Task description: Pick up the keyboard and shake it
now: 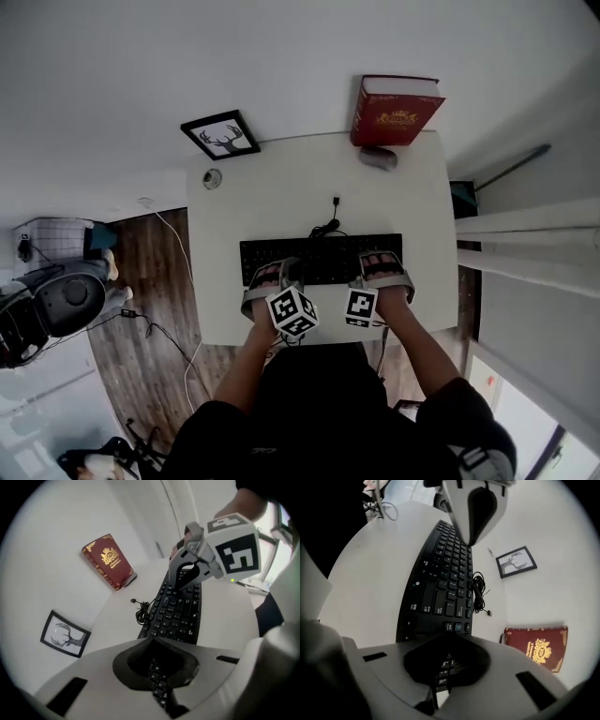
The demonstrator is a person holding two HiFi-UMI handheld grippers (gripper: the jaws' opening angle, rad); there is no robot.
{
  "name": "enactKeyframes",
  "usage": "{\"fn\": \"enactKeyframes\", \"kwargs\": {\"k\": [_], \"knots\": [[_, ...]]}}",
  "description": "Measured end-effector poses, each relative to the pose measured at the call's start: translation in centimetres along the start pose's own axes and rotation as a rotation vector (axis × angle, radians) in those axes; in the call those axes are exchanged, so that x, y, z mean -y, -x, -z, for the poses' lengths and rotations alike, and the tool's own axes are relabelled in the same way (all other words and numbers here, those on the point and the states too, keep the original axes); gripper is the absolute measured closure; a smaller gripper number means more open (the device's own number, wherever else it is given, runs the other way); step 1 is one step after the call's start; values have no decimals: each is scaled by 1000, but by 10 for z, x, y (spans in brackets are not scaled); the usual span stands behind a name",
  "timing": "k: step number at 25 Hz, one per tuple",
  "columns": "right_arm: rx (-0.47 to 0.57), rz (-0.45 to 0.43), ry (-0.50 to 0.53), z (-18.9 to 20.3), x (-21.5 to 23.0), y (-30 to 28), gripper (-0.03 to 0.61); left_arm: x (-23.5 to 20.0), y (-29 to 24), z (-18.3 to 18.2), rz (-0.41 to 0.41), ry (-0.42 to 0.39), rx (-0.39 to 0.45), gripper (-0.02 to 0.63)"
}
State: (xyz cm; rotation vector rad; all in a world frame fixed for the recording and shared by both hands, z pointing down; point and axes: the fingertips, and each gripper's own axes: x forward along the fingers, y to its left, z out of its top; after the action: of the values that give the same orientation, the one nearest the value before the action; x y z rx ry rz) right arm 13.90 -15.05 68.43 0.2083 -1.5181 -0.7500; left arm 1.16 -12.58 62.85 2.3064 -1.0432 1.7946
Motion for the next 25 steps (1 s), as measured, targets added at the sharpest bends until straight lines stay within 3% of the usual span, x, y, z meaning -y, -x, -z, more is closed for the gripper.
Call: {"fn": "enactKeyframes", "kwargs": {"k": [3, 6, 10, 12, 14, 16, 18, 20, 22, 25], "knots": [[-44, -2, -53, 6, 2, -4, 557, 6, 13, 6, -42, 172, 45, 612], [-84, 61, -86, 8, 5, -10, 557, 11, 20, 20, -50, 341, 98, 612], [-5, 105, -262, 3, 2, -9, 557, -2, 52, 31, -101, 486, 210, 612], [71, 141, -465, 4, 12, 30, 557, -3, 79, 29, -124, 567, 294, 612], [211, 226, -773, 2, 33, 95, 557, 0, 112, 26, -153, 657, 394, 612], [434, 328, -1120, -5, 53, 166, 557, 9, 143, 23, -186, 738, 498, 612], [639, 421, -1366, -13, 60, 223, 557, 26, 171, 17, -204, 776, 584, 612], [708, 509, -1431, -20, 54, 262, 557, 45, 197, 8, -210, 791, 664, 612], [688, 588, -1414, -24, 39, 290, 557, 61, 222, -3, -217, 798, 737, 612], [693, 640, -1390, -24, 18, 327, 557, 75, 251, -16, -241, 775, 804, 612]]}}
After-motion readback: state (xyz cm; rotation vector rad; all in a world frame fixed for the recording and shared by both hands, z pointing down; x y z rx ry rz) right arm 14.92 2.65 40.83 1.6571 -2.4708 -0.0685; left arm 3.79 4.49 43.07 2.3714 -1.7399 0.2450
